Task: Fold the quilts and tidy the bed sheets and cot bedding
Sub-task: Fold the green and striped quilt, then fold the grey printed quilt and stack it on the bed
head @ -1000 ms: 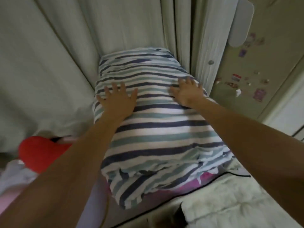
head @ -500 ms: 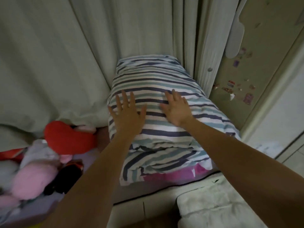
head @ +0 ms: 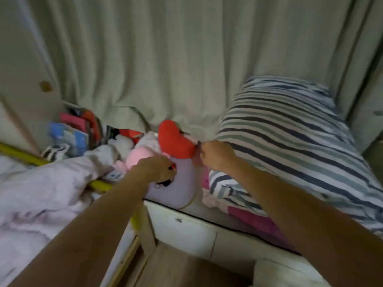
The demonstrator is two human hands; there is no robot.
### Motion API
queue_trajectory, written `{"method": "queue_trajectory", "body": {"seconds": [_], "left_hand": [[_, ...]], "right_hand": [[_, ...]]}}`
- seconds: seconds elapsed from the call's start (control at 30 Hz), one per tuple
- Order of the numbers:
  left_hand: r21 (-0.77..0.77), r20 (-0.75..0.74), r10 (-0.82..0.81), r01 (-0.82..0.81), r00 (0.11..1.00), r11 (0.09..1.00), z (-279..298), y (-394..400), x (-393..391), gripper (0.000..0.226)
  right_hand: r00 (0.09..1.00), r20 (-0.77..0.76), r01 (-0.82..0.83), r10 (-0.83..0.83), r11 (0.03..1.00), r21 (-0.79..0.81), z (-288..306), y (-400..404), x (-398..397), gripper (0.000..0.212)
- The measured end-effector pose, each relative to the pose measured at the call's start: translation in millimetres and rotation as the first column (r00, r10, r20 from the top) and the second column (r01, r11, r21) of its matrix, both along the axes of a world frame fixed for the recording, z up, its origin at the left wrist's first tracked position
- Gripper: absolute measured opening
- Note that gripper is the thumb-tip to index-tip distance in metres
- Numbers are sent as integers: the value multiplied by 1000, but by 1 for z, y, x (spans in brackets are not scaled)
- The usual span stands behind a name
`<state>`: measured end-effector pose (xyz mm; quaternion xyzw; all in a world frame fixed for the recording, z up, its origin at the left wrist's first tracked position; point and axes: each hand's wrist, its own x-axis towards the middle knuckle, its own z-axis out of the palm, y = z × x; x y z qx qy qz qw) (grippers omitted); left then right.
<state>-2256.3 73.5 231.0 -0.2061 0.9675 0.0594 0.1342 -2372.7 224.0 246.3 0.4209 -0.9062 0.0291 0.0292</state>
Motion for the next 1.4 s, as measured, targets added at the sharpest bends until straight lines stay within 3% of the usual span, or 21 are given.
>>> {"method": "queue_trajectory", "body": {"seconds": [0.03, 0.13, 0.3, 0.33, 0.53, 0.8, 1.03, 1.23, 1.33, 1.4], "left_hand": [[-42, 32, 89, -88, 995, 995, 1, -25, 55, 49], [-43, 79, 187, -184, 979, 982, 7, -46, 120, 52], [-63, 62, 556, -553, 829, 831, 30, -77, 320, 53], [-49, 47, 566, -564, 823, 824, 33, -78, 322, 53], [-59, 109, 848, -849, 518, 526, 28, -42, 564, 45], [-147, 160, 971, -968, 178, 202, 24, 44, 805, 50], [-75, 133, 985, -993, -106, -96, 9, 105, 927, 46], [-48, 203, 891, -913, -406, -405, -19, 175, 1017, 48], [-39, 228, 767, -793, -600, -608, -26, 217, 1064, 48], [-44, 228, 699, -724, -678, -688, -31, 239, 1083, 46]], "right_hand": [[988, 46, -146, 145, 989, 6, 2, -38, 38, 29], [930, 182, -343, 321, 933, 106, -6, -79, 86, 29], [697, 288, -701, 657, 709, 76, -1, -184, 268, 24], [689, 297, -706, 661, 705, 70, 1, -187, 273, 24], [344, 355, -937, 869, 340, 76, -8, -229, 510, 29], [45, 376, -996, 925, 14, 86, -14, -199, 762, 28], [-163, 334, -972, 928, -210, 108, -26, -180, 914, 25], [-391, 368, -869, 844, -470, 153, -55, -155, 1062, 27], [-545, 394, -755, 740, -638, 153, -67, -125, 1152, 26], [-617, 404, -684, 675, -714, 147, -71, -107, 1189, 26]]}}
